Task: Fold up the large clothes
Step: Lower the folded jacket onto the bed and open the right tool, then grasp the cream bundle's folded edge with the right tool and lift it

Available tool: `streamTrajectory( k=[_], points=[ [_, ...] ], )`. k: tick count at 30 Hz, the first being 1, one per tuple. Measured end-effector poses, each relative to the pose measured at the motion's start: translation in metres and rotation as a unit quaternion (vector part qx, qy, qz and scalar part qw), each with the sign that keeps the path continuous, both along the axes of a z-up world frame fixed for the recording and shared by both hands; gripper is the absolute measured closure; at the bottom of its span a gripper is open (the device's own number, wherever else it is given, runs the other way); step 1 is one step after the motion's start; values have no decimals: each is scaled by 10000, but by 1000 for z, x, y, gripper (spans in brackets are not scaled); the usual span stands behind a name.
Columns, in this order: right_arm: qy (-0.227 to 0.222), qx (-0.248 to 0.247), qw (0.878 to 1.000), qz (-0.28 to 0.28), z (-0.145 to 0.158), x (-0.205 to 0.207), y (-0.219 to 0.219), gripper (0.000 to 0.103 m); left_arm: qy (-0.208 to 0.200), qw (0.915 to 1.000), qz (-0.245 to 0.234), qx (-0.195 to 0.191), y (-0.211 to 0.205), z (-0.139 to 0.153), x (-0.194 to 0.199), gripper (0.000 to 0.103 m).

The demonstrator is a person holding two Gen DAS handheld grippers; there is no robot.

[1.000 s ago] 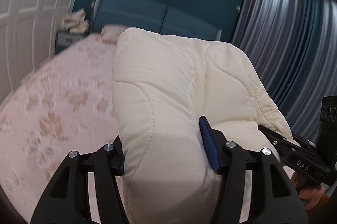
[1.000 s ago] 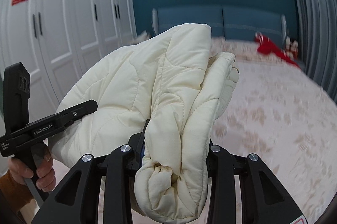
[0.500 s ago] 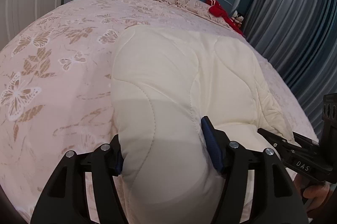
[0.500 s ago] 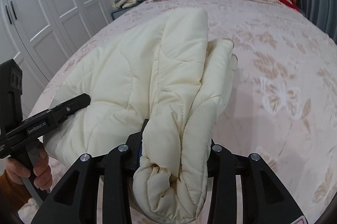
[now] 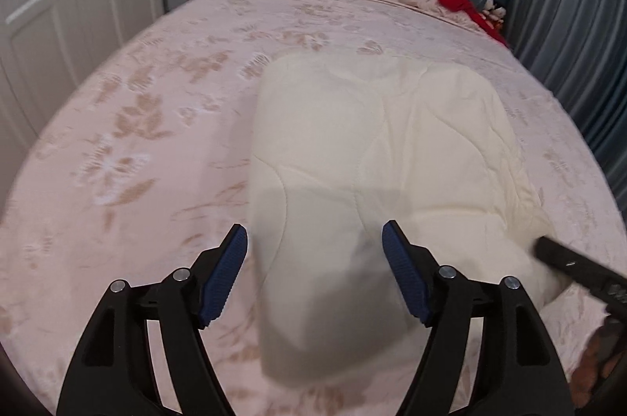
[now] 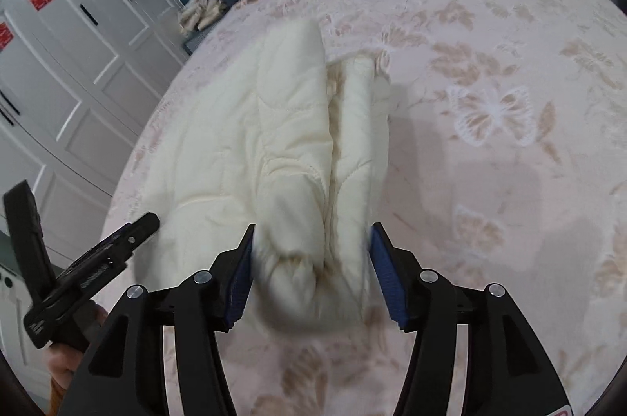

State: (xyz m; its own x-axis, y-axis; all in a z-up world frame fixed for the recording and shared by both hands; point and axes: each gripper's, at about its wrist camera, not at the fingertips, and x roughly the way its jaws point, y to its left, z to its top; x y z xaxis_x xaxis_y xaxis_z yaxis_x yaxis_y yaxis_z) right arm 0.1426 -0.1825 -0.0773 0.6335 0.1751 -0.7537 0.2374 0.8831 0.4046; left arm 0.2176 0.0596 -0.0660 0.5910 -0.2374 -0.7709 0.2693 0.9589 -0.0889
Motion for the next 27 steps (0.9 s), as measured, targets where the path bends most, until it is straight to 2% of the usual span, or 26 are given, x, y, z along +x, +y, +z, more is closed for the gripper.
streamTrajectory(
  k=[3, 5, 7, 9, 10, 11, 12, 14, 21, 27],
  points=[
    [-137, -326, 9992, -165, 30, -20, -1, 47, -94, 9992, 119, 362, -3, 16, -13, 34],
    [-200, -468, 9987, -61, 44, -24, 3, 48, -108, 9983, 191, 547, -6, 26, -21, 34],
    [-276, -751, 9967, 158, 61, -23, 15, 55, -82, 9977, 268, 615, -7, 31, -24, 34],
    [-332, -1149, 9920, 394, 73, -18, 31, 68, -33, 9976, 312, 611, -9, 37, -26, 34],
    [-341, -1388, 9883, 536, 76, -14, 40, 71, -24, 9973, 326, 650, -11, 39, -27, 34],
    [-321, -1578, 9847, 662, 77, -9, 49, 80, -34, 9967, 342, 732, -13, 40, -28, 34],
    [-294, -1693, 9824, 728, 76, -5, 53, 87, -37, 9962, 341, 794, -16, 40, -27, 34],
    [-163, -1912, 9780, 819, 72, 8, 61, 93, 3, 9953, 346, 903, -19, 37, -25, 34],
    [126, -1769, 9825, 577, 56, 55, 43, 93, 310, 9930, 369, 1075, -29, 14, -9, 34],
    [651, -1598, 9839, 463, 16, 99, 24, 93, 503, 9921, 414, 1068, -32, -6, 1, 32]
  ],
)
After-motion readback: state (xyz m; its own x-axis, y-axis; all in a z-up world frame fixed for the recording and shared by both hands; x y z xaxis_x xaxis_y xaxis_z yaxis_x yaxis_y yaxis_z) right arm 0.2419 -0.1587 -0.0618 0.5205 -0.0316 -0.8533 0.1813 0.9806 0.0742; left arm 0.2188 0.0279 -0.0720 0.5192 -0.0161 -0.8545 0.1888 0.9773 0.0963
